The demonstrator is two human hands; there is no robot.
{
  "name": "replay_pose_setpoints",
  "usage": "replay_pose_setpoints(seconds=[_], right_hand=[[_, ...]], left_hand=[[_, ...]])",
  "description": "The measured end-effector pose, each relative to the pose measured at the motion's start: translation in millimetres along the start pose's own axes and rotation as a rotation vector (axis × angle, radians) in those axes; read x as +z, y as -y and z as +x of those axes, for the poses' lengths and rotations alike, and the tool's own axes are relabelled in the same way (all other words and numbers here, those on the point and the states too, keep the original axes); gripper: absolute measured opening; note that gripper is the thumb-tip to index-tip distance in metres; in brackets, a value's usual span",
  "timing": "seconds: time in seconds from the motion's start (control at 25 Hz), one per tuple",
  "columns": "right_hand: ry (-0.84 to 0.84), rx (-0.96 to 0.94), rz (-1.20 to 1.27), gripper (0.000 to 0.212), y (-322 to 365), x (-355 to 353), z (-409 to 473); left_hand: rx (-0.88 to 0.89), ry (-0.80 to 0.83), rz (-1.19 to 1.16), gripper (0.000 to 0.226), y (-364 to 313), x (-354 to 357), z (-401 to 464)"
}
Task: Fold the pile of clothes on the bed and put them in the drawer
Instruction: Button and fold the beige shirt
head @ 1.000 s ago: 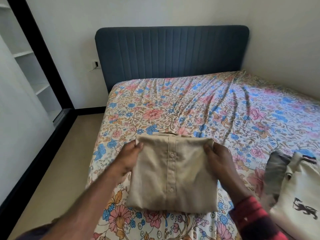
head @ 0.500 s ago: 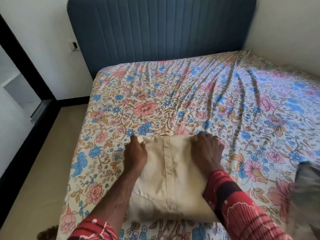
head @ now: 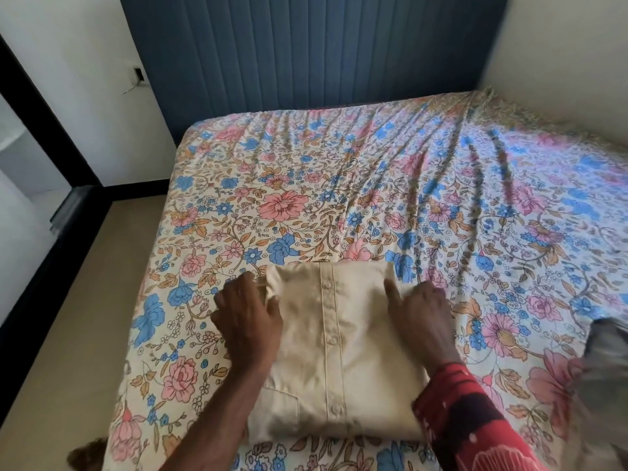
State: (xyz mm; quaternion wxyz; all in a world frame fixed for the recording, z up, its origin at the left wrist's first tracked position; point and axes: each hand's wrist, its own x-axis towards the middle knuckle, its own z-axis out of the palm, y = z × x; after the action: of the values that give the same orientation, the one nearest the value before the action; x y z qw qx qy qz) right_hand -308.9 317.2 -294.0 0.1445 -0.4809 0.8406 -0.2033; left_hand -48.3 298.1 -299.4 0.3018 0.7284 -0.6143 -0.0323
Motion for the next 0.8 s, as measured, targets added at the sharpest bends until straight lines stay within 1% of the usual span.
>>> replay_pose_setpoints(seconds=[0.04, 0.08, 0.12, 0.16, 0.2, 0.24, 0.28, 0.36, 0.44, 0.52, 0.6, 0.64, 0.76, 0.8], right_hand=[[0.061, 0.01, 0.003, 0.084, 1, -1, -8], [0.14, 0.038, 0.073, 0.079, 2, -3, -11], [0.221, 0.095, 0.238, 0.07, 5, -9, -10], [0.292, 0.162, 0.45, 0.061, 6, -14, -8], [0.361, 0.216, 0.64, 0.053, 5, -21, -7], [0.431, 0.227, 0.763, 0.047, 3, -27, -6], [0.478, 0.183, 0.791, 0.046, 0, -33, -7], [0.521, 0.104, 0.789, 0.053, -5, -36, -16], [0.575, 0.121, 0.896, 0.055, -11, -32, -25], [0.653, 0.162, 1.007, 0.044, -13, -28, -38], [0.656, 0.123, 1.017, 0.032, -12, -26, -45], [0.634, 0.09, 1.011, 0.034, -10, -26, -46], [0.545, 0.028, 0.96, 0.061, -4, -42, -46], [0.499, -0.014, 0.93, 0.063, -3, -54, -45]], left_hand=[[0.109, 0.047, 0.026, 0.05, 0, -7, -9], [0.221, 0.152, 0.043, 0.047, -5, -13, -22], [0.295, 0.292, 0.048, 0.048, -11, -18, -33], [0.319, 0.418, 0.045, 0.053, -18, -21, -41], [0.304, 0.514, 0.052, 0.058, -23, -22, -46], [0.285, 0.595, 0.07, 0.062, -26, -21, -46], [0.28, 0.651, 0.09, 0.065, -27, -22, -44], [0.311, 0.689, 0.129, 0.068, -23, -19, -47], [0.347, 0.69, 0.153, 0.071, -17, -18, -53], [0.359, 0.689, 0.167, 0.073, -14, -17, -58], [0.339, 0.712, 0.158, 0.073, -18, -20, -59], [0.32, 0.72, 0.145, 0.072, -20, -23, -59], [0.228, 0.765, 0.04, 0.069, -36, -31, -60], [0.205, 0.788, -0.03, 0.069, -45, -34, -62]])
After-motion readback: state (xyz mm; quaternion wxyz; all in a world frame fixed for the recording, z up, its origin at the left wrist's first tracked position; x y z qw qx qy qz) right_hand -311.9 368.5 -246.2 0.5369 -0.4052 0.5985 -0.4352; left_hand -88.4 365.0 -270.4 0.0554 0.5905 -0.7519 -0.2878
